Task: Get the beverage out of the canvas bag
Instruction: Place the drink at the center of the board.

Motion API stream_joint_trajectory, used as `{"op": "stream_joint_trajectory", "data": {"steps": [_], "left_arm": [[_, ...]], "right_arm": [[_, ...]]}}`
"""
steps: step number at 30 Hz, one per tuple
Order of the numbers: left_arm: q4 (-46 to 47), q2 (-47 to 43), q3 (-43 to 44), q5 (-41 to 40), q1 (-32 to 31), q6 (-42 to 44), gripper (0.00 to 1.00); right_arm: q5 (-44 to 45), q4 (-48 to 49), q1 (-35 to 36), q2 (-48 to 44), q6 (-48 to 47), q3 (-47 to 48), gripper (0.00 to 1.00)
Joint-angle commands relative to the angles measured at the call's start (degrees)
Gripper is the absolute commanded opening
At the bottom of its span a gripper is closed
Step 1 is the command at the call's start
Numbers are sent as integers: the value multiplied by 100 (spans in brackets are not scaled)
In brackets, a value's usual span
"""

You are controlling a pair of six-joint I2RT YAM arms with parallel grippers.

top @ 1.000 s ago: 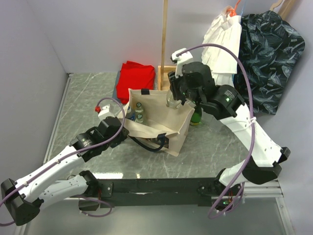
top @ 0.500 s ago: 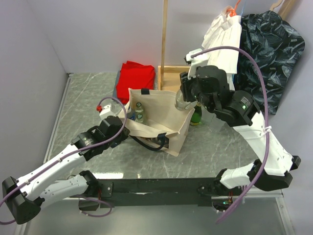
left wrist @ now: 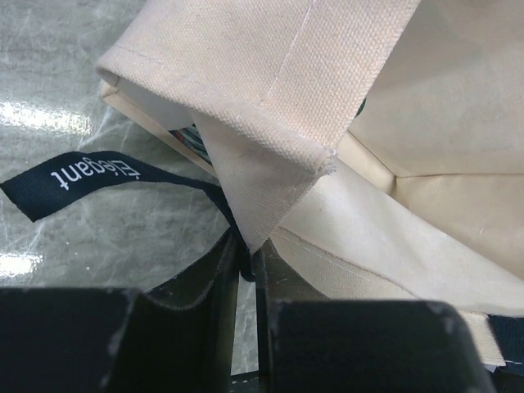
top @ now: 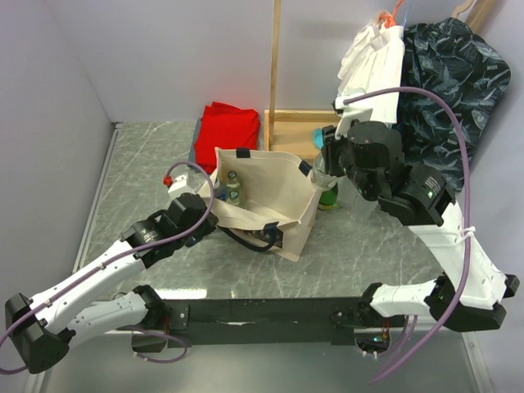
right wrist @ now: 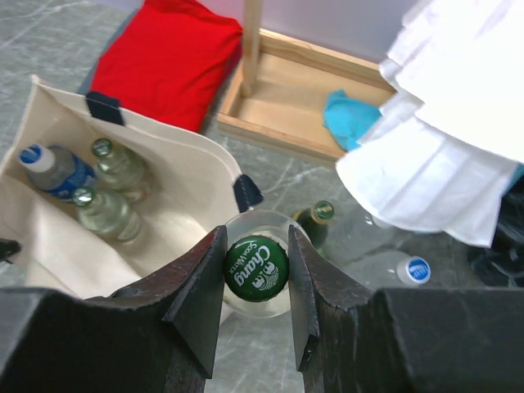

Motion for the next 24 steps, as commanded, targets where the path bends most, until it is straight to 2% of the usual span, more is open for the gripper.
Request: {"op": "stream_joint_trajectory", "data": {"steps": [1, 15, 24], "left_arm": [[82, 16, 6, 341, -53, -6, 16], [29, 104, 120, 254, -53, 73, 15], [3, 77, 164, 262, -53, 143, 16]], "right_arm": [[598, 780, -68, -499, 111, -85, 0], [835, 613, -156, -939, 366, -604, 0], [580, 762, -577, -1211, 603, -1351, 0]]}}
